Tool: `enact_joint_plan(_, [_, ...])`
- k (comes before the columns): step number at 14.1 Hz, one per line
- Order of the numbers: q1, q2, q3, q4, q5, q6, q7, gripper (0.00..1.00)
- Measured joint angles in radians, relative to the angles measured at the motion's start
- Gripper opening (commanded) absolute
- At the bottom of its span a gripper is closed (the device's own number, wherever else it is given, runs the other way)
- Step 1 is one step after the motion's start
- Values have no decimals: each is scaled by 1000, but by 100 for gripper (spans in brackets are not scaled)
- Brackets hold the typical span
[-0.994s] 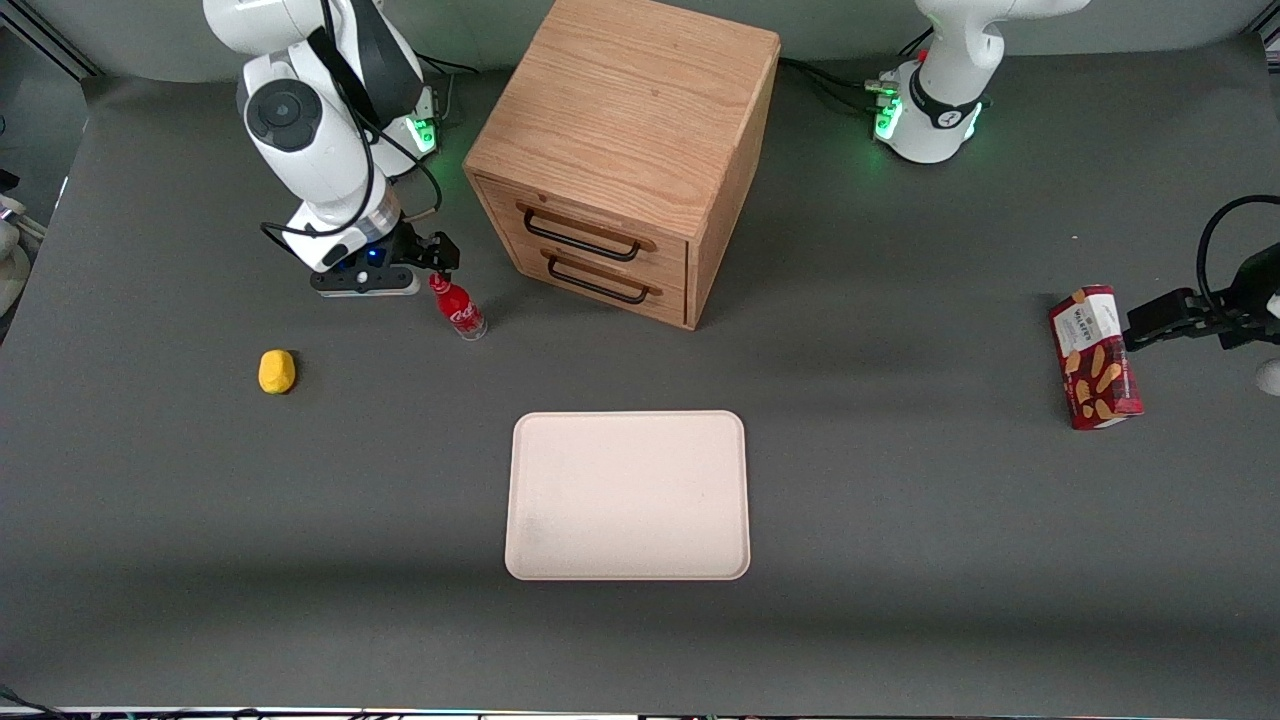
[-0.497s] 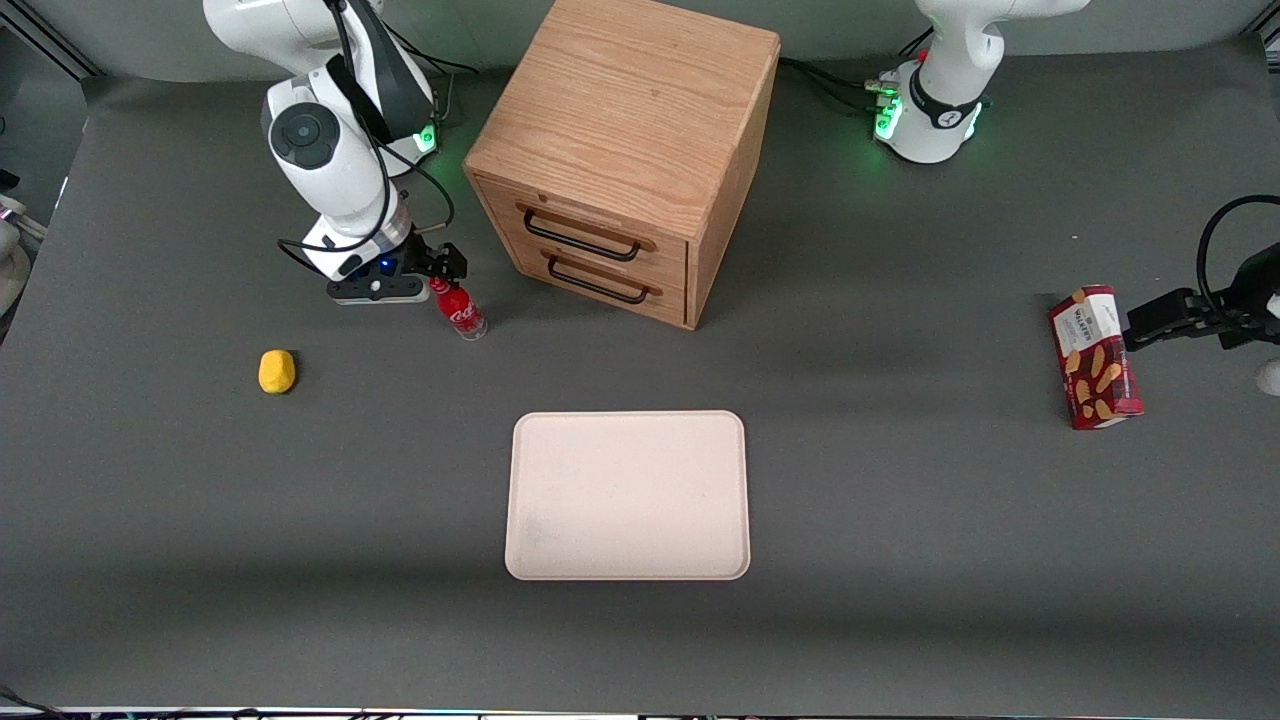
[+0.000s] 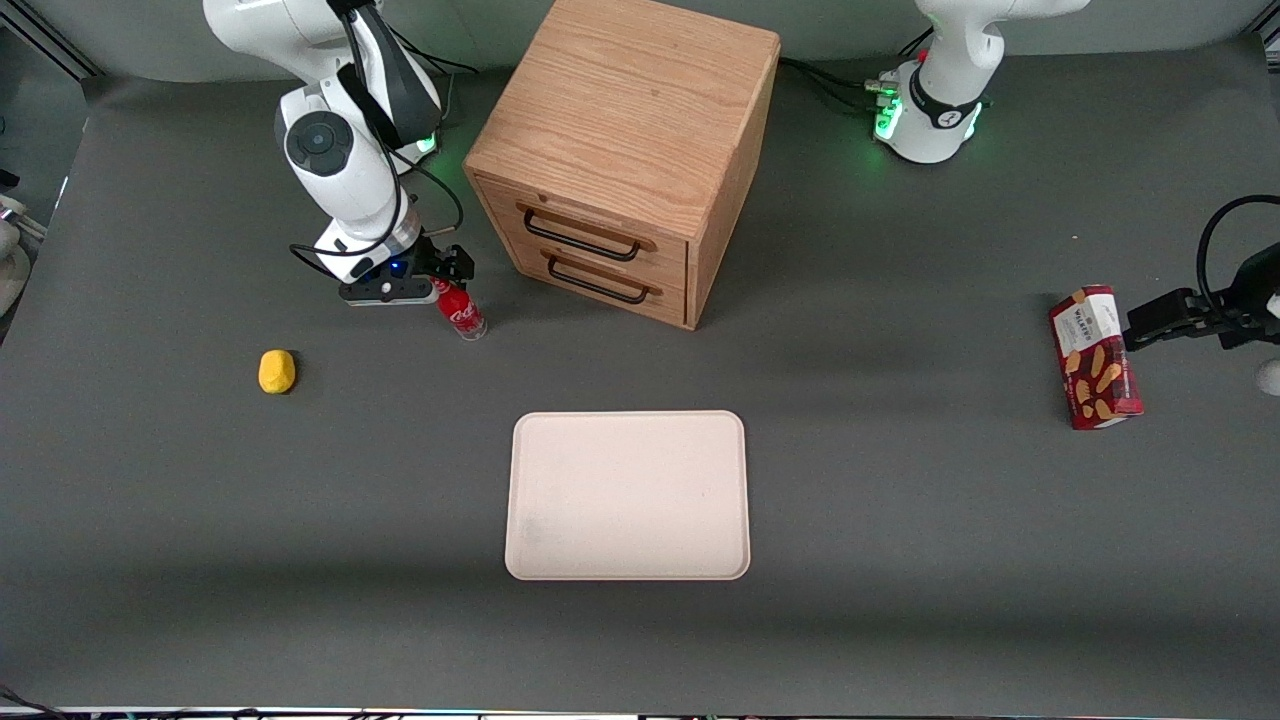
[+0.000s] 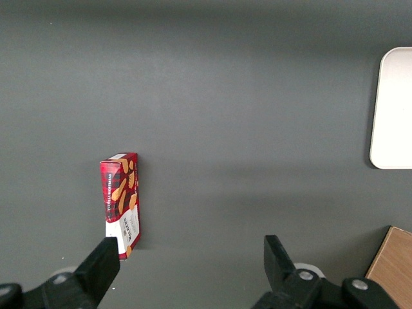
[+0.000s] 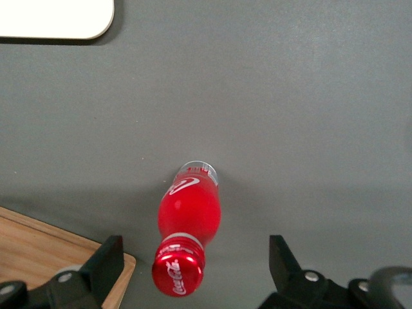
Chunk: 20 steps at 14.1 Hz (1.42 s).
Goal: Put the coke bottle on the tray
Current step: 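Lower the right gripper and close it around the bottle's neck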
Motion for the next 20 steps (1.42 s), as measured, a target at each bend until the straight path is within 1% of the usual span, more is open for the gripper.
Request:
enact_joint_plan(5, [1,3,0,-20,0,33,1,99])
enact_joint_plan(8, [2,5,0,-29,0,50,1,89])
enact_joint_plan(11, [3,5,1,-33,1,54,3,84])
enact_joint_plan(17, [4,6,17,-35,1,56,12,67])
enact_joint_plan(19, [4,8,18,-35,1,57,12,59])
enact_joint_plan(20, [4,8,18,-35,1,58,13,53])
